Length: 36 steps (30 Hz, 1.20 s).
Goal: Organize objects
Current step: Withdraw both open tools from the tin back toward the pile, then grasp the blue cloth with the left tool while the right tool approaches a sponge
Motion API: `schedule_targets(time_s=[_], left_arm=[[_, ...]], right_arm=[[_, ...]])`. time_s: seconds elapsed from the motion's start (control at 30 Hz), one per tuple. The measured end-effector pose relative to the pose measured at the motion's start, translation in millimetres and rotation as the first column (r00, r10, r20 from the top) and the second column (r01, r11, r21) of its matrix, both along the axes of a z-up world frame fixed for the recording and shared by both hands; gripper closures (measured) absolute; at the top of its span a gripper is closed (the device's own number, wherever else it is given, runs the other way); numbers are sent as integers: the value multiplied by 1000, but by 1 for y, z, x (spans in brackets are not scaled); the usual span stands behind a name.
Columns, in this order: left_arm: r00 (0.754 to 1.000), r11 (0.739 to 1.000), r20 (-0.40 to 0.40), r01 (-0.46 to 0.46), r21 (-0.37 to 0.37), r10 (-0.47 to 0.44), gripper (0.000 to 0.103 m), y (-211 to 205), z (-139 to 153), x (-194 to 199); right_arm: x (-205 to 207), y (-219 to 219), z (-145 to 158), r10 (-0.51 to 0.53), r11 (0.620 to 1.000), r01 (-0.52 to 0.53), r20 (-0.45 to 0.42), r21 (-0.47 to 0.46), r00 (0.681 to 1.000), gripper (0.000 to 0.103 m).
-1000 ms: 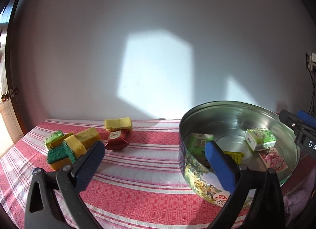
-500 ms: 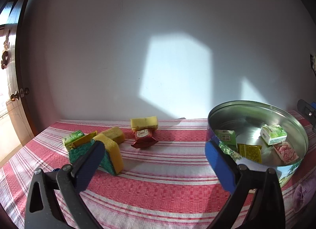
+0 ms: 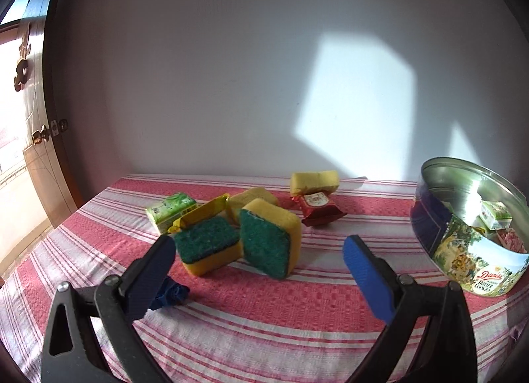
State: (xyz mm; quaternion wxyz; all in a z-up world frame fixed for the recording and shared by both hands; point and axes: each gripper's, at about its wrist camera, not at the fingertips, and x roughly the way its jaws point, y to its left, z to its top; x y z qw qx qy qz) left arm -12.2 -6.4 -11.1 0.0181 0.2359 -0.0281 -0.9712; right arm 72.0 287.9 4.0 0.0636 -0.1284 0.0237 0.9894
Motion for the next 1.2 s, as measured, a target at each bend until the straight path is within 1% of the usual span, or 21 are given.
schedule_targets(time_s=[0.1, 0.27, 0.37, 0.5, 0.57, 0.63, 0.77, 0.9, 0.97, 1.07, 1.13, 1.17, 1.2], left_arm=[[998, 999, 42, -40, -2, 40, 0, -22, -5, -10], [989, 997, 123, -80, -10, 80, 1, -55, -15, -24], [978, 994, 179, -108, 19, 103, 1, -74, -23, -31], [961, 993, 262, -107, 52, 89, 1, -90, -34, -41], [949, 990, 303, -120, 74, 92, 3, -97, -40, -47], [935, 988, 345, -125, 94, 85, 11, -102, -47, -53], [902, 983, 426, -138, 121, 74, 19, -109, -61, -63], [901, 987, 427, -131, 98, 77, 19, -107, -63, -63], [902, 987, 425, -132, 93, 80, 23, -107, -63, -63], [905, 986, 418, -134, 97, 82, 32, -109, -62, -61], [907, 987, 414, -131, 96, 80, 41, -110, -62, -61], [908, 987, 411, -129, 96, 79, 43, -110, -61, -59], [909, 987, 411, -129, 98, 77, 44, -111, -61, -59]], right_arm=[[1, -20, 0, 44, 999, -44, 9, 7, 999, 27], [-9, -56, -1, 125, 992, -125, 29, 10, 992, 27], [-15, -75, -2, 168, 986, -168, 41, -4, 985, 27], [-28, -98, -4, 219, 976, -217, 70, -35, 973, 27], [-33, -108, -5, 242, 970, -238, 83, -50, 967, 27], [-37, -117, -5, 261, 965, -256, 97, -59, 961, 27], [-47, -135, -7, 297, 954, -289, 124, -79, 947, 27], [-60, -145, -10, 331, 941, -316, 151, -118, 931, 27], [-67, -149, -12, 345, 936, -325, 166, -137, 924, 27], [-77, -154, -15, 361, 928, -333, 186, -165, 914, 27], [-85, -158, -17, 371, 924, -337, 201, -181, 907, 27], [-88, -160, -19, 375, 921, -339, 209, -190, 903, 27], [-92, -162, -21, 382, 919, -343, 216, -198, 899, 27]])
